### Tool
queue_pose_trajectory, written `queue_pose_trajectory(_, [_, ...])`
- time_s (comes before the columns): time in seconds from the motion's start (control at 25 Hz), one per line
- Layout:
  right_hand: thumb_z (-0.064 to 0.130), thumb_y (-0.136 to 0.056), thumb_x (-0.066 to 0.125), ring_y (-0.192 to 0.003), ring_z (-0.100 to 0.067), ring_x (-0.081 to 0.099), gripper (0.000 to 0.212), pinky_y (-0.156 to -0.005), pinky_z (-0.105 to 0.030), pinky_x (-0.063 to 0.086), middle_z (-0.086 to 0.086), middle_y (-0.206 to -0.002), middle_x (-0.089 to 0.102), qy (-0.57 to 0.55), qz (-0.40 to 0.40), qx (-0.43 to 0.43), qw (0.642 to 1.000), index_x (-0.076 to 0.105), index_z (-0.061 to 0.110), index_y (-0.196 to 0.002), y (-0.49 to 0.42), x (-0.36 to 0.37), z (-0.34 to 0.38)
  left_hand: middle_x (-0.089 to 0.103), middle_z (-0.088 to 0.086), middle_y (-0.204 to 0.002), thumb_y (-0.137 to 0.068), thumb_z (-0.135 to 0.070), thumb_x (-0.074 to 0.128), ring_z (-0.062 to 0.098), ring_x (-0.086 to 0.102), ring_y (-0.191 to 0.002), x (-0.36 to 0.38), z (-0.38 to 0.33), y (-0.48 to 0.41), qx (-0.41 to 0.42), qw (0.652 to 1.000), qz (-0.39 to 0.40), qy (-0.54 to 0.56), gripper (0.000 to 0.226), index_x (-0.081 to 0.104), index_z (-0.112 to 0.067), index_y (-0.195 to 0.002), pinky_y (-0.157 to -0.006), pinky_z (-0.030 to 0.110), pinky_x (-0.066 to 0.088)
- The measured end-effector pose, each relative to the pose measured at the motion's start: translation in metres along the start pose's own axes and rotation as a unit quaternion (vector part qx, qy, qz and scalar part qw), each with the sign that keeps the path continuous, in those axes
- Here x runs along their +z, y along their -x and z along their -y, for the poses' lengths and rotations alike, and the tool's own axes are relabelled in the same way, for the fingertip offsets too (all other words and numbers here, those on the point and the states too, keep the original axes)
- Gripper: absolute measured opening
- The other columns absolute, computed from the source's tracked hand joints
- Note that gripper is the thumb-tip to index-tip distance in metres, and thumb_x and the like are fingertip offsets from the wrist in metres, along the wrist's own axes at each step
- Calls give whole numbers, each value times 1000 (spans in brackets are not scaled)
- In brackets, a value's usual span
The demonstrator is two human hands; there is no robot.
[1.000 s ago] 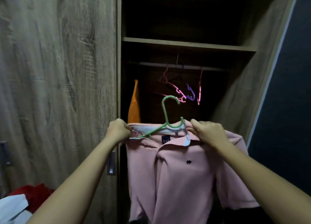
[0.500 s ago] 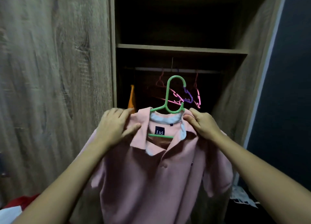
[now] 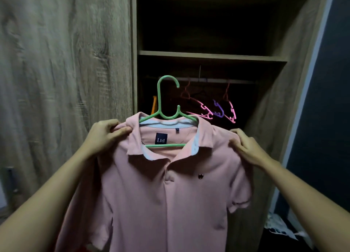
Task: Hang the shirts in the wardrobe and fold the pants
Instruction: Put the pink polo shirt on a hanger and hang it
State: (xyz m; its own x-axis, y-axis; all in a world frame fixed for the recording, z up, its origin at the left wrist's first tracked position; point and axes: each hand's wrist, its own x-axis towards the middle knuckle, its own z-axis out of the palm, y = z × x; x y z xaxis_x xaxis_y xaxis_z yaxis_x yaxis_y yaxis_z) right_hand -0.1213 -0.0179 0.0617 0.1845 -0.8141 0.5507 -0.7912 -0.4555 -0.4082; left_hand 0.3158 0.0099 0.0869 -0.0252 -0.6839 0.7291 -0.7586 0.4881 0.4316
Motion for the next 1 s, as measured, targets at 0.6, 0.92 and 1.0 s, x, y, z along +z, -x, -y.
queue_pose_trajectory(0.6, [27, -95, 48, -81, 9, 57, 25, -80, -21, 45, 15, -87, 66, -28, 98, -65, 993, 70, 17, -98, -22, 5, 35, 56, 6, -55, -71, -48, 65, 3, 41, -53, 23, 14, 11, -43, 994, 53, 84, 32, 65, -16, -64, -53, 31, 37])
queue_pose_trajectory(0.92, [19, -92, 55, -75, 10, 59, 19, -68, -9, 41, 15, -84, 71, -93, -83, -29, 992, 74, 20, -91, -15, 22, 47, 51, -6, -54, -77, -38, 71, -2, 40, -55, 27, 27, 17, -57, 993, 54, 91, 15, 67, -32, -64, -51, 20, 34])
queue_pose_trajectory(1.0, [20, -93, 53, -64, 5, 52, 23, -61, -12, 38, 14, -70, 65, -134, -112, 5, 985, 71, 23, -79, -17, 25, 51, 54, -6, -55, -80, -29, 73, -3, 41, -55, 28, 30, 18, -60, 991, 58, 100, 16, 68, -33, -65, -51, 21, 35])
